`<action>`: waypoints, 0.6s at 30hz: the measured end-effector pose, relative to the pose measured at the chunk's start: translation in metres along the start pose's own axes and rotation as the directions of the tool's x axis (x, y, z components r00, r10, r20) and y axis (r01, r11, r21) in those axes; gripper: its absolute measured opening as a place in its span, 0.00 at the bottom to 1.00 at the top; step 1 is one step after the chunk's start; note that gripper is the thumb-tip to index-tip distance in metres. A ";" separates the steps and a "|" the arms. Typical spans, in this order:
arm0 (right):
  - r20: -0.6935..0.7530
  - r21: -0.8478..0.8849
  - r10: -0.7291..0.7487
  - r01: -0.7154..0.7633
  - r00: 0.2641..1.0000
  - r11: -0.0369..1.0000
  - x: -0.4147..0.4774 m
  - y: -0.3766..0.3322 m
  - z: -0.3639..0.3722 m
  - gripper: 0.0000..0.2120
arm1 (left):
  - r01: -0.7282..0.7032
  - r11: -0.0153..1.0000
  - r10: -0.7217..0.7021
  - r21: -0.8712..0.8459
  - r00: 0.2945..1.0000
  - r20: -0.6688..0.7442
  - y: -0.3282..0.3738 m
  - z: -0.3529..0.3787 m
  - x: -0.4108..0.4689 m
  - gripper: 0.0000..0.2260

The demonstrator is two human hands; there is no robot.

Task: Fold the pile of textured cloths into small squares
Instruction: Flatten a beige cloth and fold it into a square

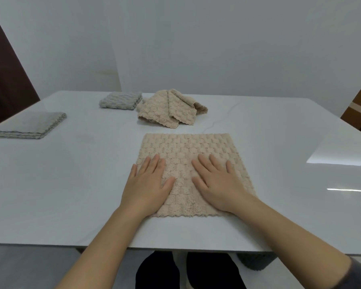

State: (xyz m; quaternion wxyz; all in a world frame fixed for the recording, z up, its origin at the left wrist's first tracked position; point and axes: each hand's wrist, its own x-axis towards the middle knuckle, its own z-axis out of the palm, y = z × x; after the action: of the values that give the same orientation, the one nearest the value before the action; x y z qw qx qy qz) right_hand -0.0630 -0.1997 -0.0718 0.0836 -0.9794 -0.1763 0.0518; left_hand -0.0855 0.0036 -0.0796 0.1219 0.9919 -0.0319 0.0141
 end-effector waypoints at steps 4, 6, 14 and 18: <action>-0.010 -0.010 0.058 -0.058 0.998 0.998 -0.013 0.025 -0.004 0.27 | -0.012 1.000 0.012 0.006 1.000 0.007 -0.001 0.001 -0.001 0.30; -0.019 -0.004 0.089 -0.089 0.996 0.996 -0.021 0.033 -0.007 0.27 | -0.022 1.000 0.021 -0.015 0.999 -0.024 -0.001 0.001 -0.001 0.29; -0.305 0.001 0.009 -0.009 0.952 1.000 -0.048 0.051 -0.009 0.23 | -0.385 0.917 0.321 -0.106 0.869 -0.378 -0.012 -0.007 -0.025 0.04; -0.429 0.068 -0.157 0.205 0.890 0.976 -0.064 0.042 -0.011 0.18 | -0.454 0.871 0.405 -0.186 0.879 -0.253 -0.014 -0.015 -0.050 0.10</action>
State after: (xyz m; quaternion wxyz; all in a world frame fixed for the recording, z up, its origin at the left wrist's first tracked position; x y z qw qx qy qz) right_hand -0.1067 -0.2632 -0.0637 0.1787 -0.9405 -0.2417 -0.1586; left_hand -0.1350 0.0241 -0.0703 0.2371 0.9307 -0.2413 0.1394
